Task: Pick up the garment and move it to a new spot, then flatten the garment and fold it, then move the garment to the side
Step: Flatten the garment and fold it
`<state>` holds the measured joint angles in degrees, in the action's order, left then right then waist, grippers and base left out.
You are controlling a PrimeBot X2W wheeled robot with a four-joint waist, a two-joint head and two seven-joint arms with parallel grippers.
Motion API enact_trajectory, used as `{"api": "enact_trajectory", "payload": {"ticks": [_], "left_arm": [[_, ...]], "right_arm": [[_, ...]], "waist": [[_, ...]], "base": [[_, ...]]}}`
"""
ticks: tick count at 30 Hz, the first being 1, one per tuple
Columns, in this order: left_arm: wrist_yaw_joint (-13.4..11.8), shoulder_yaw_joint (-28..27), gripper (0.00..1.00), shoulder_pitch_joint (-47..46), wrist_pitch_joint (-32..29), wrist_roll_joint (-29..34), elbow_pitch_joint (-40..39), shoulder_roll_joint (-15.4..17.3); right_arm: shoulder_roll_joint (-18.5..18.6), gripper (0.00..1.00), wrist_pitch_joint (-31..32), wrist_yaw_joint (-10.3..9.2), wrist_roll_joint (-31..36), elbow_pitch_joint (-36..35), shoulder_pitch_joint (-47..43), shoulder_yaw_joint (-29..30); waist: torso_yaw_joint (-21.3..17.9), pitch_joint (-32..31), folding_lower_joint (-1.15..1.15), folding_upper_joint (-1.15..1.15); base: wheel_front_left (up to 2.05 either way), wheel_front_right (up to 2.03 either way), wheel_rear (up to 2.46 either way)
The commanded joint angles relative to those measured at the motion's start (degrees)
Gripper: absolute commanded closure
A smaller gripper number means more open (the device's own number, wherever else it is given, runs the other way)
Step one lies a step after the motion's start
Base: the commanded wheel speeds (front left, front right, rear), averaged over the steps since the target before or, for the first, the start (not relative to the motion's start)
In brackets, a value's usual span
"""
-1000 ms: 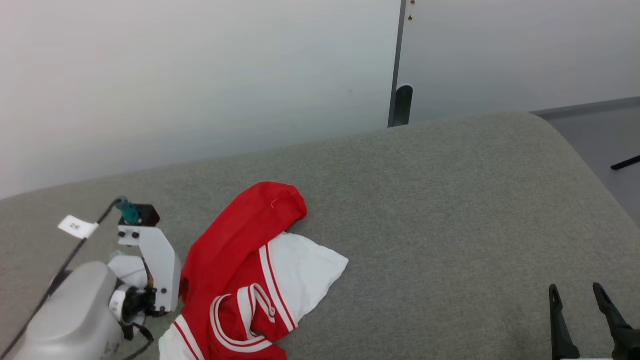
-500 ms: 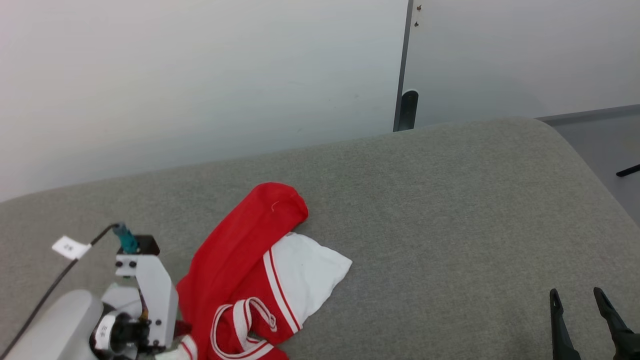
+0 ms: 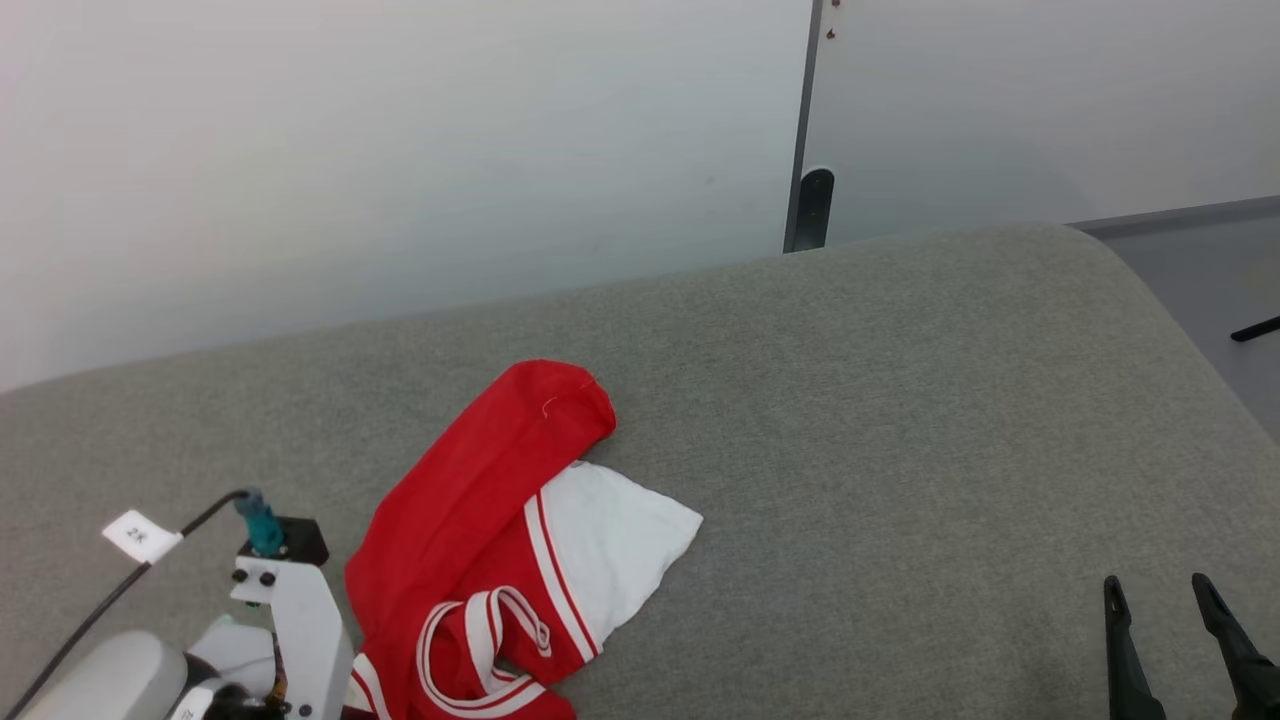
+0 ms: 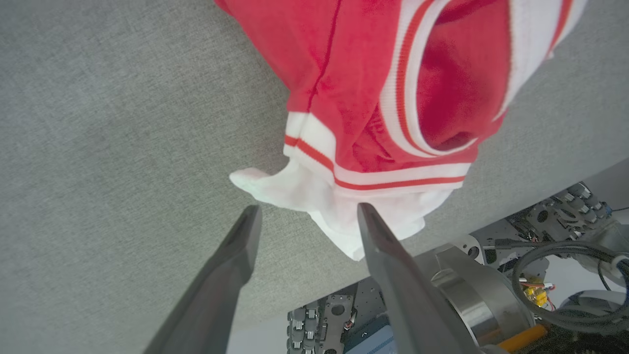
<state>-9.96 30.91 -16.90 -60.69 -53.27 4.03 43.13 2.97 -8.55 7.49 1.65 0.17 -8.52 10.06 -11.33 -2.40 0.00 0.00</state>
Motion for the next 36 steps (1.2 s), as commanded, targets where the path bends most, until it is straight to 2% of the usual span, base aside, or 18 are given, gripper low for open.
{"api": "enact_trajectory", "payload": {"ticks": [1,4,11,13,14,15,16,17,20,24,36], "left_arm": [[0.2,0.0,0.0,0.7,0.6,0.3,0.1,-0.1],[0.3,0.0,0.0,0.4,2.7,0.5,2.0,-1.9],[4.4,3.0,0.0,-0.3,7.1,2.9,11.2,-5.1],[4.9,2.9,0.0,-0.7,8.3,2.4,14.2,-6.7],[5.4,3.1,0.07,-0.7,8.7,2.3,15.7,-7.1],[6.0,3.6,0.27,-0.9,9.0,2.6,17.0,-7.5],[6.3,3.6,0.68,-1.1,9.4,2.5,18.3,-7.9],[6.8,3.7,1.0,-1.3,9.6,2.2,19.3,-8.6],[8.6,4.5,1.0,-2.2,9.6,2.6,21.6,-8.7],[10.3,4.9,1.0,-5.3,9.1,4.1,21.8,-6.7],[12.7,7.0,1.0,-12.4,7.3,12.0,19.7,2.3]], "right_arm": [[-0.2,0.0,-0.1,0.0,-0.1,-0.1,0.2,-0.3],[-0.2,0.0,0.0,0.0,-0.2,0.0,0.7,-0.5],[-0.2,0.0,-0.1,0.0,0.0,0.4,1.5,-1.0],[-0.2,0.0,-0.2,0.0,0.0,0.5,1.7,-1.0],[-0.2,0.0,-0.3,0.0,0.1,0.6,1.8,-0.9],[-0.1,0.0,-0.4,0.0,0.1,0.7,1.9,-0.9],[-0.2,0.0,-0.4,0.0,0.1,0.8,1.9,-0.8],[-0.2,0.0,-0.5,0.0,0.1,0.9,1.9,-0.8],[-0.1,0.0,-0.7,0.0,0.1,1.1,1.9,-0.4],[0.0,0.0,-1.0,0.0,0.3,1.5,1.9,-0.1],[0.4,0.0,-1.6,0.0,0.0,2.9,1.9,-0.7]], "waist": [[0.1,0.2,0.0,0.0],[0.2,0.5,0.0,0.0],[-0.2,1.5,0.0,0.0],[-0.3,1.7,0.0,0.0],[-0.4,1.8,0.0,0.0],[-0.5,1.9,0.0,0.0],[-0.5,2.0,0.0,0.0],[-0.5,2.0,0.0,0.0],[-0.4,2.0,0.0,0.0],[0.1,1.7,0.0,0.0],[0.7,0.6,0.0,0.0]], "base": [[0.0,0.0,0.0],[0.0,0.0,0.0],[0.0,0.0,0.0],[0.0,0.0,0.0],[0.0,0.0,0.0],[0.0,0.0,0.0],[0.0,0.0,0.0],[0.0,0.0,0.0],[0.0,0.0,0.0],[0.0,0.0,0.0],[0.0,0.0,0.0]]}}
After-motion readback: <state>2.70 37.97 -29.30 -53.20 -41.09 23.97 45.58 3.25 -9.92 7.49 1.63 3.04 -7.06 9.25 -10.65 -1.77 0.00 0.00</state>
